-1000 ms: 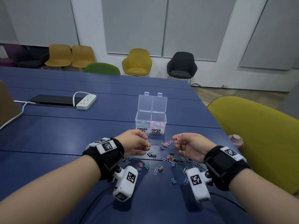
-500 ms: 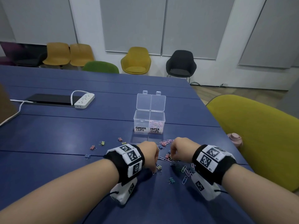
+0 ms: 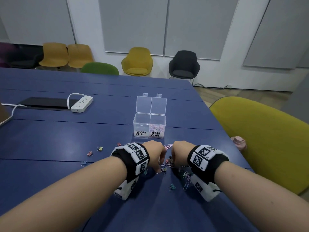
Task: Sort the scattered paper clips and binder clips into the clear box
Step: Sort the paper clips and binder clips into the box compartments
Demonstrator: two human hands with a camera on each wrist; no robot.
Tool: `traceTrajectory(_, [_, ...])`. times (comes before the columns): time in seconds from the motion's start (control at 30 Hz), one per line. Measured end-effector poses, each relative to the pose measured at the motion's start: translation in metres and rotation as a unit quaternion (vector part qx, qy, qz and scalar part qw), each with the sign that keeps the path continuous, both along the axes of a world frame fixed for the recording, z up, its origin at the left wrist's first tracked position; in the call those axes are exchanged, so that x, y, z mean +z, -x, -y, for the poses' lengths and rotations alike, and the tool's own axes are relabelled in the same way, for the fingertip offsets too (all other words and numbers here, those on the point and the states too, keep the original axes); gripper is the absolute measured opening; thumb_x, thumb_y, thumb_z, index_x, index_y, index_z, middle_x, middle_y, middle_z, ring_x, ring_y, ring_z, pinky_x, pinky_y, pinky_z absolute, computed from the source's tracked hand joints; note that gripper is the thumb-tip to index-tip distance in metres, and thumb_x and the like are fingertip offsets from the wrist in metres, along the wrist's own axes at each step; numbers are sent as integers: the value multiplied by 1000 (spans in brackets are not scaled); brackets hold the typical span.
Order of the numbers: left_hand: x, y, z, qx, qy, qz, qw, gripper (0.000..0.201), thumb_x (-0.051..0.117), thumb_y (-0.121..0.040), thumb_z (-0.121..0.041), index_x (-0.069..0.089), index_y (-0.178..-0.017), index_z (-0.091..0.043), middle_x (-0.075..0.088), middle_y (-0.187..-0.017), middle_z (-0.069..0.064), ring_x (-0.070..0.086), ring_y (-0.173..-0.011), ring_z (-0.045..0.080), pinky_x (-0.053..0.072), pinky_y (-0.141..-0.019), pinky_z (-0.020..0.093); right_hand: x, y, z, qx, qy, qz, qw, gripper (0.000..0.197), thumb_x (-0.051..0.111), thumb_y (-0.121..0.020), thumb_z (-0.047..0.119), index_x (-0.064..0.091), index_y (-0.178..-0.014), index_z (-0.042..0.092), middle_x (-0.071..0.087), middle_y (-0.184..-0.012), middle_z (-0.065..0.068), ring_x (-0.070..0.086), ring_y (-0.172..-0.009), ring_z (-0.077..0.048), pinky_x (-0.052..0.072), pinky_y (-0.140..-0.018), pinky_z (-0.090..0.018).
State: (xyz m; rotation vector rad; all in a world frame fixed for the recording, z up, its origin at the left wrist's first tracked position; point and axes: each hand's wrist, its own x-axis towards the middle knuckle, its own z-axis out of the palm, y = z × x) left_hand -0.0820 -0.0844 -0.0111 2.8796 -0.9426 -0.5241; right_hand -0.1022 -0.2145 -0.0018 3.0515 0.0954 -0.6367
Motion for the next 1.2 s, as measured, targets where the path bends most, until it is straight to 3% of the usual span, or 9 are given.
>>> traceTrajectory(0.1, [-2,-2,-1,-1,4,-11,1000,25,82,-68,-26,71,-88,-15,71,-90,2,56,-76,15,42,-65,26,1,-1,7,7,7,-24,1000,39,83,-65,19,71,-99,6,72,-97,-10,67,-87,-27,52,-71,-32])
traceTrajectory(0.33, [-1,-2,0,3,21,-13,1000,20,80,-70,-26,71,-86,-16,61,-76,-3,53,-70,14,38,-53,21,-7,3,5,68,-28,25,997,16,71,-74,20,69,-88,11,70,-90,-8,65,-84,-27,55,-72,-32])
traceTrajectory(0.5, [-6,-1,7,-8,11,-9,1000,16,78,-71,-23,70,-83,-16,70,-86,2,57,-75,18,50,-72,30,-6,7,3,123,-7,44,991,17,62,-78,13,68,-93,18,70,-97,-8,54,-77,-25,50,-70,-31])
traceTrajectory(0.6, [-5,-1,5,-2,25,-12,1000,16,79,-71,-23,69,-82,-18,62,-77,-2,54,-73,16,43,-64,23,-5,11,10,134,4,25,991,17,61,-80,11,72,-92,16,71,-96,-8,55,-75,-24,46,-66,-27])
traceTrajectory(0.73, [-1,-1,4,1,31,-26,999,24,79,-72,-20,72,-93,-12,57,-74,-1,51,-69,15,35,-50,21,-1,19,21,148,5,14,989,17,60,-80,15,72,-91,18,72,-96,-4,64,-86,-25,46,-67,-27])
traceTrajectory(0.83, [-2,0,8,0,31,-24,999,22,78,-71,-18,72,-91,-12,62,-80,3,52,-70,16,39,-60,22,-1,26,22,155,14,14,988,17,66,-76,23,71,-92,20,71,-95,-2,61,-82,-24,44,-65,-26])
traceTrajectory(0.97, [-5,1,14,7,29,-12,999,9,75,-70,-19,69,-78,-18,64,-76,1,56,-69,17,48,-63,27,-4,30,22,158,16,18,987,17,61,-78,18,70,-93,19,71,-94,-5,53,-72,-22,41,-64,-25])
traceTrajectory(1.07, [-8,1,17,18,25,3,1000,4,71,-70,-21,68,-72,-18,72,-82,6,62,-73,23,55,-71,32,-5,31,22,164,17,24,986,19,57,-80,16,70,-94,18,71,-94,-8,58,-76,-26,41,-64,-25])
traceTrajectory(1.2, [-9,-2,21,12,15,15,1000,6,65,-76,-15,71,-77,-16,69,-82,5,57,-72,20,52,-72,30,-8,32,20,181,41,29,982,19,55,-83,19,68,-95,14,70,-94,-11,63,-82,-32,48,-68,-31])
